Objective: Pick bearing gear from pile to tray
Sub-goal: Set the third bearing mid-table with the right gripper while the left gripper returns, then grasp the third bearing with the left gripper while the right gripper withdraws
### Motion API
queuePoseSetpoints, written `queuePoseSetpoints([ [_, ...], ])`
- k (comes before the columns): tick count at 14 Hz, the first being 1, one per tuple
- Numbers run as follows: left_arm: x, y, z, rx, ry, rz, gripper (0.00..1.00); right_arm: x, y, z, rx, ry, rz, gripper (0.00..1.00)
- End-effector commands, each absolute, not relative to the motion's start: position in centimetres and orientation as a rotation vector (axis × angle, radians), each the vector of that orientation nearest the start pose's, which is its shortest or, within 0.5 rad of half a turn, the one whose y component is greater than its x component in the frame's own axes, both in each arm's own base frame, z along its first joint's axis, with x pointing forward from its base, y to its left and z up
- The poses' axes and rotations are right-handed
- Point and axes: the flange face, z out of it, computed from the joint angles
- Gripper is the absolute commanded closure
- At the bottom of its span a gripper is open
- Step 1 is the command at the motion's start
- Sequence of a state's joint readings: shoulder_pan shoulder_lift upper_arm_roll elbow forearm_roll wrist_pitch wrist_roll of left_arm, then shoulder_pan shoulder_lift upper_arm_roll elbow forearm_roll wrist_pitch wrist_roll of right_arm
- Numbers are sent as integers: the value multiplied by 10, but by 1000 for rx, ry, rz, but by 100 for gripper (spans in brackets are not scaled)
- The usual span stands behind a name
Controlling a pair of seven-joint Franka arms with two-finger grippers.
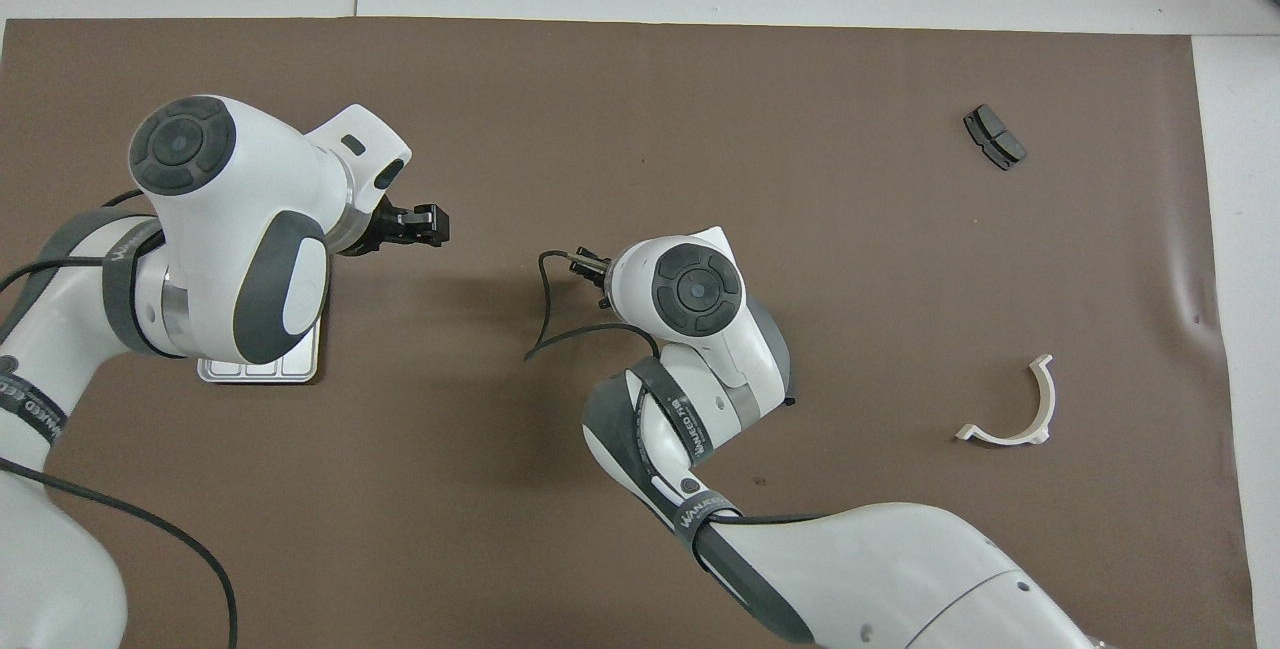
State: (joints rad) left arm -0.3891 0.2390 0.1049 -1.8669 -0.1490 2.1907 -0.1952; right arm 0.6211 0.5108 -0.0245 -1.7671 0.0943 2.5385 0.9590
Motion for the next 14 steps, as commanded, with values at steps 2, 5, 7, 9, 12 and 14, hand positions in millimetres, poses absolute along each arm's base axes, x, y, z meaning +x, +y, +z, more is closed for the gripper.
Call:
queuePoseSetpoints([
  [2,616,-235,405,-3283,-90,-124,32,591,330,355,-2843,671,-296,0],
  [5,627,-304,399,-3274,-167,-79,35,615,261,394,-2908,597,-349,0],
  [7,617,-332,386,-3257,-156,-42,36,626,209,421,-2951,515,-364,0],
  [9,604,-369,364,-3233,-116,-17,36,630,167,438,-3000,430,-347,0],
  [12,588,-395,361,-3228,-58,-27,36,628,114,470,-3029,392,-342,0],
  [14,580,-404,354,-3223,-43,-34,36,623,87,492,-3038,379,-349,0],
])
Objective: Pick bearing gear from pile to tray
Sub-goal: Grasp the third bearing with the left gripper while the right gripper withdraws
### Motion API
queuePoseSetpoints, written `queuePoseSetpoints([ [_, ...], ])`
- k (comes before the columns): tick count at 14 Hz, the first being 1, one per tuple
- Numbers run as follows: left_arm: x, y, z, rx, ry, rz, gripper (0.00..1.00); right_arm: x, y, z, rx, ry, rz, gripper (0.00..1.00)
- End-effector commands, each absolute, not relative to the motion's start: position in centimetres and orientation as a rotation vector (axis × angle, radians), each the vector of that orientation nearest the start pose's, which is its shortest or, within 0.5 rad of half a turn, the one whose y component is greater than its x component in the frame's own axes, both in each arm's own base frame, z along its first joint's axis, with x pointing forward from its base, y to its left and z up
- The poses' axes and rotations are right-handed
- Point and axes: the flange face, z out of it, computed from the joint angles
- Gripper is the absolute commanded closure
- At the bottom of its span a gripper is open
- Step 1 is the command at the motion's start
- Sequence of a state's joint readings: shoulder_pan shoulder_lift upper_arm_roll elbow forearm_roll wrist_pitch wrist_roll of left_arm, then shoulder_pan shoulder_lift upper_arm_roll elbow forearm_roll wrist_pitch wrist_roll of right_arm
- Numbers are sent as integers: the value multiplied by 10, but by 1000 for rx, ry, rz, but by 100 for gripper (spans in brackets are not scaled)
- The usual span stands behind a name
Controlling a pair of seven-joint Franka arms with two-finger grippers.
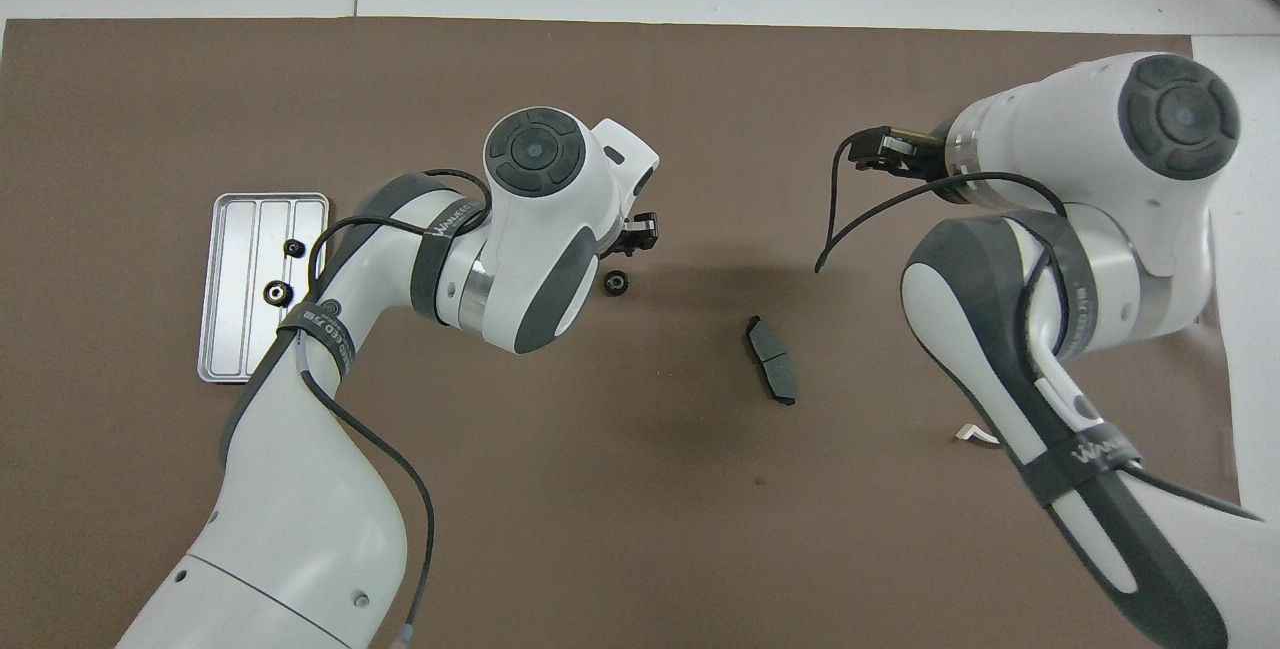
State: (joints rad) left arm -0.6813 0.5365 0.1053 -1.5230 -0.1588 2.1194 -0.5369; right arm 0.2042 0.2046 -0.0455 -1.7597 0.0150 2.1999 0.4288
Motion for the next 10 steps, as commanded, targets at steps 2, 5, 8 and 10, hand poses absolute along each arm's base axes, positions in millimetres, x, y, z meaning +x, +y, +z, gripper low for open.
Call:
queuePoseSetpoints([
  [2,571,-407,341,-3213,-24,-44,36,614,67,515,-3038,417,-344,0],
  [5,560,-413,324,-3201,6,-50,36,596,42,548,-3059,385,-309,0],
  [8,558,-416,319,-3195,-1,-44,36,581,14,573,-3089,310,-252,0],
  [10,554,-421,311,-3179,16,-52,36,575,-8,591,-3107,268,-202,0],
])
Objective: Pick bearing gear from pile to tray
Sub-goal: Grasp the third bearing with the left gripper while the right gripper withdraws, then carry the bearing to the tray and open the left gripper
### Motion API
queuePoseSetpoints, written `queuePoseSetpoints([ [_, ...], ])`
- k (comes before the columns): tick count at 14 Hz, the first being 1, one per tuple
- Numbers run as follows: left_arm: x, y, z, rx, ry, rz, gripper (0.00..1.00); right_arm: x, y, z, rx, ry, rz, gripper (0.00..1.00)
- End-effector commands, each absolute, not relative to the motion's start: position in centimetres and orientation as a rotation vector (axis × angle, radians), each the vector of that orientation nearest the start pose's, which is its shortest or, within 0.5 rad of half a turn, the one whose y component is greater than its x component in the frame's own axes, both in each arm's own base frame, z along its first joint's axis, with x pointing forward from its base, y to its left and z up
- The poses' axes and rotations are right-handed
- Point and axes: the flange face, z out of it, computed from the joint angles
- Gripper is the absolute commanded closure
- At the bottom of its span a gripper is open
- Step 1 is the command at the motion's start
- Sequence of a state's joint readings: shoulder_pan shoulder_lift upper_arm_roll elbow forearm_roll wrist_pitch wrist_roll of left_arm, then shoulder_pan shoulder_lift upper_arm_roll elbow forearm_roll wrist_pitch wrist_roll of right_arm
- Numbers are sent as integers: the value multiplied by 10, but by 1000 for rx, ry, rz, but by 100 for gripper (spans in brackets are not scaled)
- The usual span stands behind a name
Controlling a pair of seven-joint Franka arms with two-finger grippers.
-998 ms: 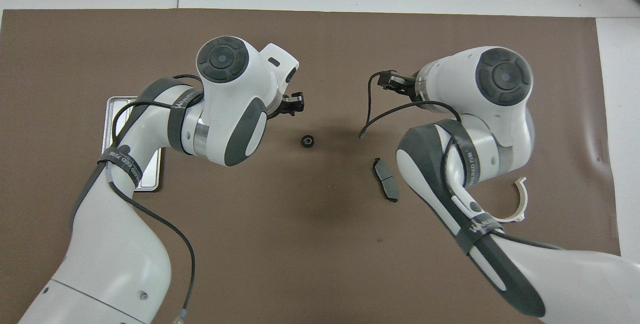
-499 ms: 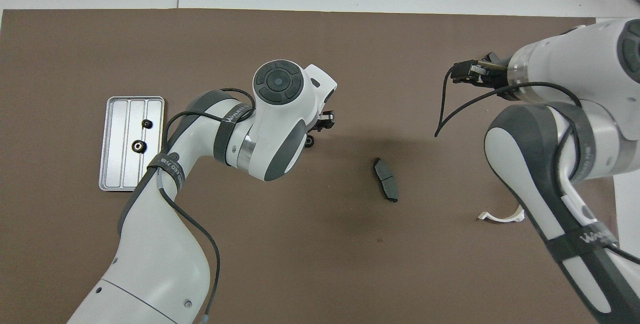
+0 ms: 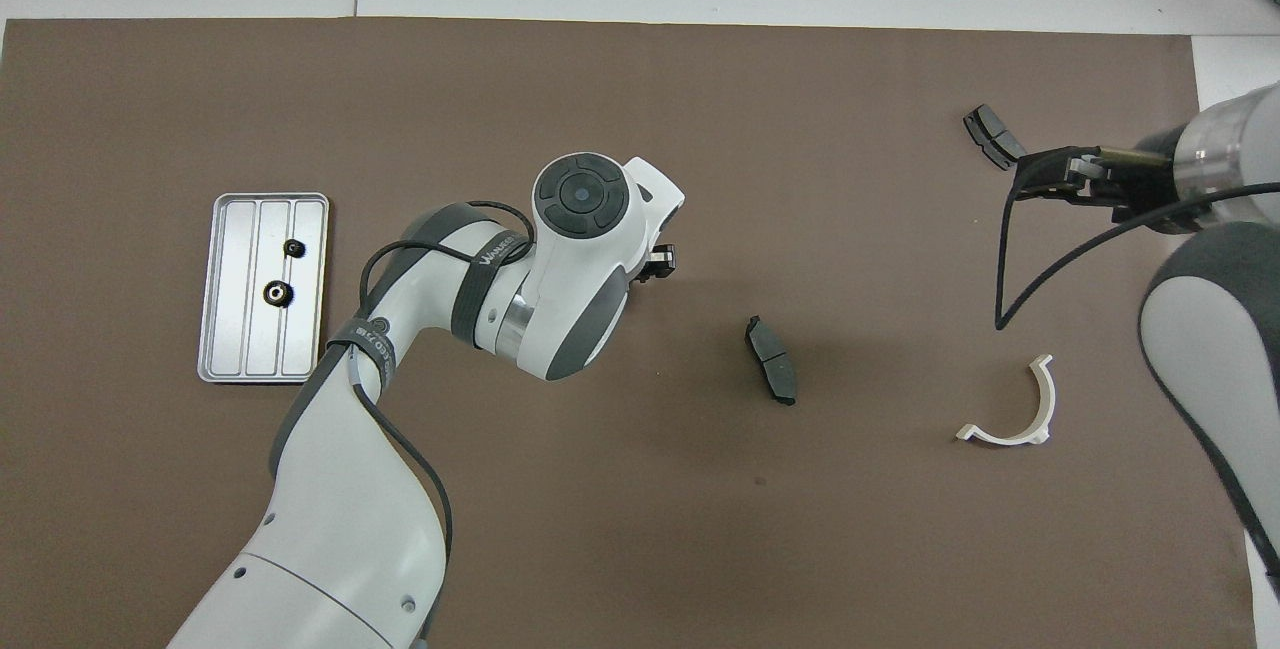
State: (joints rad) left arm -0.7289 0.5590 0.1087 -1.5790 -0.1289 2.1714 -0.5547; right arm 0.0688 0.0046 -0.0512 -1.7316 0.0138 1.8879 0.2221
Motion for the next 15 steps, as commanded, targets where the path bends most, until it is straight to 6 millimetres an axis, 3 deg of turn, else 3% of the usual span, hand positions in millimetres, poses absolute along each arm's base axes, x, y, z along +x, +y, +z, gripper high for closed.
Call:
queuePoseSetpoints([
  [1,554,-421,311,-3177,14,-51,36,571,-19,600,-3114,253,-172,0],
  [4,550,-418,301,-3166,19,-36,36,550,-39,634,-3122,231,-77,0],
  [7,548,-417,294,-3170,19,-47,36,534,-25,622,-3122,187,-6,0],
  [11,543,-421,292,-3170,31,-43,36,532,-23,635,-3139,166,3,0],
  [15,542,-423,292,-3170,38,-49,46,530,-24,637,-3174,162,14,0],
])
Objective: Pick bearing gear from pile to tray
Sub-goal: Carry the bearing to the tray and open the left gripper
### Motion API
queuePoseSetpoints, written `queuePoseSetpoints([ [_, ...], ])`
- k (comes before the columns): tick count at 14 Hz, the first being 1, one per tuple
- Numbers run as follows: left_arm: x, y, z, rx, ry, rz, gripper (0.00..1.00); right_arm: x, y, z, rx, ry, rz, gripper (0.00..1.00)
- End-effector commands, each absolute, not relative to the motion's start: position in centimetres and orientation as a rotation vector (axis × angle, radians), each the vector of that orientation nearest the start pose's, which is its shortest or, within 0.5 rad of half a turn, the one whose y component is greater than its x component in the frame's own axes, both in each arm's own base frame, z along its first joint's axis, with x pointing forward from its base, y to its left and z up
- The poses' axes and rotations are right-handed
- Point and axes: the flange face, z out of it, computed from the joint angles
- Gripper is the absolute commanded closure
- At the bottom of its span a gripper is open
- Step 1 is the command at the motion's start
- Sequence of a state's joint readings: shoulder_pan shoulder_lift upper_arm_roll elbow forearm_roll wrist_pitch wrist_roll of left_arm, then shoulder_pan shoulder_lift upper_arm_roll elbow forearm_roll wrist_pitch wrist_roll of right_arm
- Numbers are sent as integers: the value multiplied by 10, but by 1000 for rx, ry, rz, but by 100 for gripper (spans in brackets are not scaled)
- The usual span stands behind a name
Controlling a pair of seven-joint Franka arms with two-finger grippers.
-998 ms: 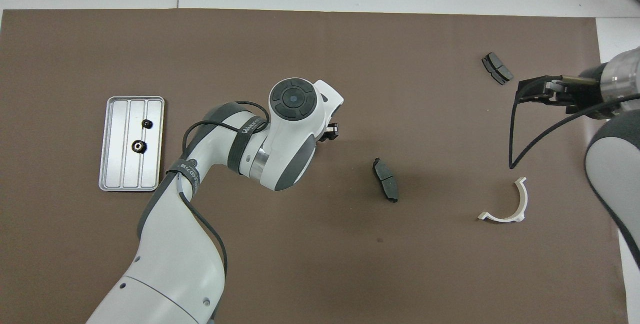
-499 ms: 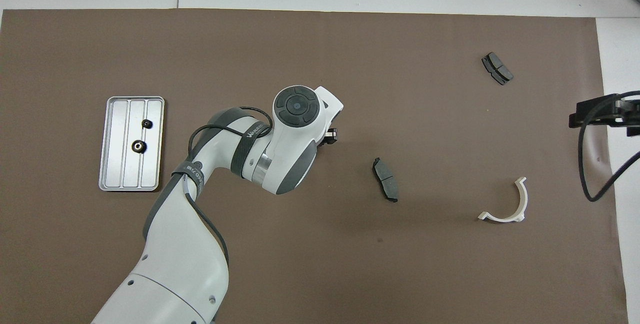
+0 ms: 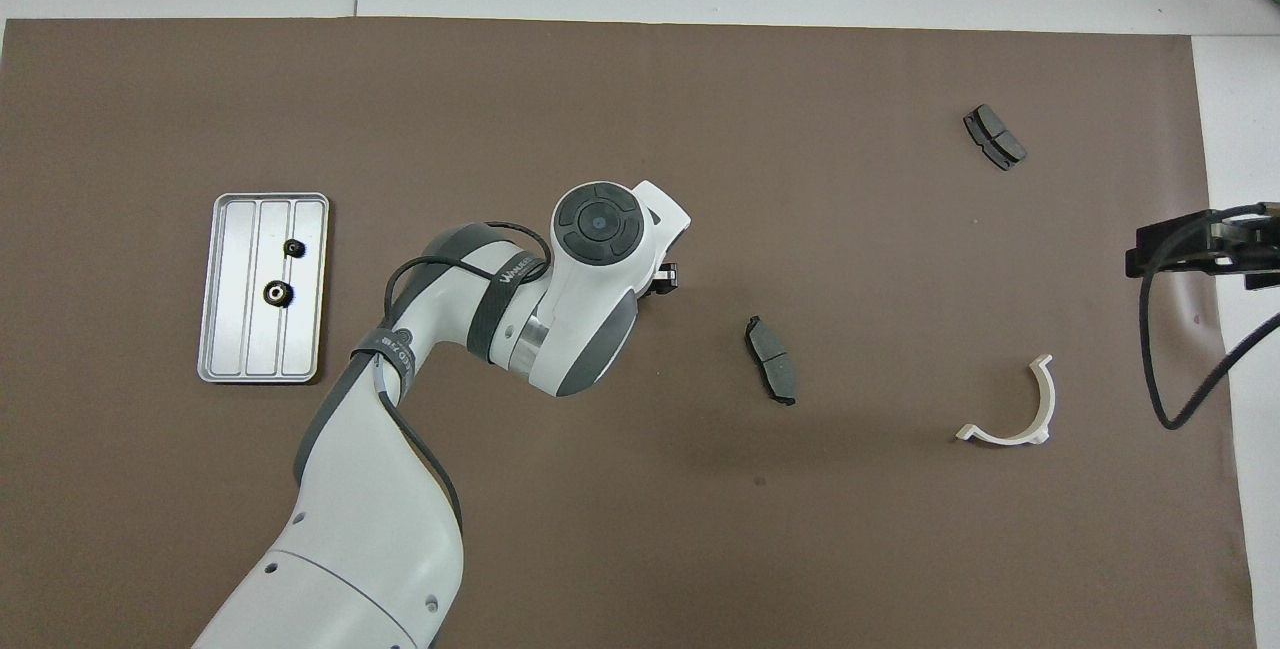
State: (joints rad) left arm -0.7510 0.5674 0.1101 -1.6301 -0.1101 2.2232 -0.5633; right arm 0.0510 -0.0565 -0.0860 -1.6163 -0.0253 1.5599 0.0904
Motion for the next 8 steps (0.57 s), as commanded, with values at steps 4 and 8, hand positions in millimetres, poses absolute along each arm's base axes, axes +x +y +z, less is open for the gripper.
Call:
queuePoseSetpoints([
  [4,542,-423,292,-3169,42,-50,72,527,-24,638,-3173,163,31,0],
  [8,551,-415,301,-3161,47,-61,92,525,-23,635,-3156,168,44,0],
])
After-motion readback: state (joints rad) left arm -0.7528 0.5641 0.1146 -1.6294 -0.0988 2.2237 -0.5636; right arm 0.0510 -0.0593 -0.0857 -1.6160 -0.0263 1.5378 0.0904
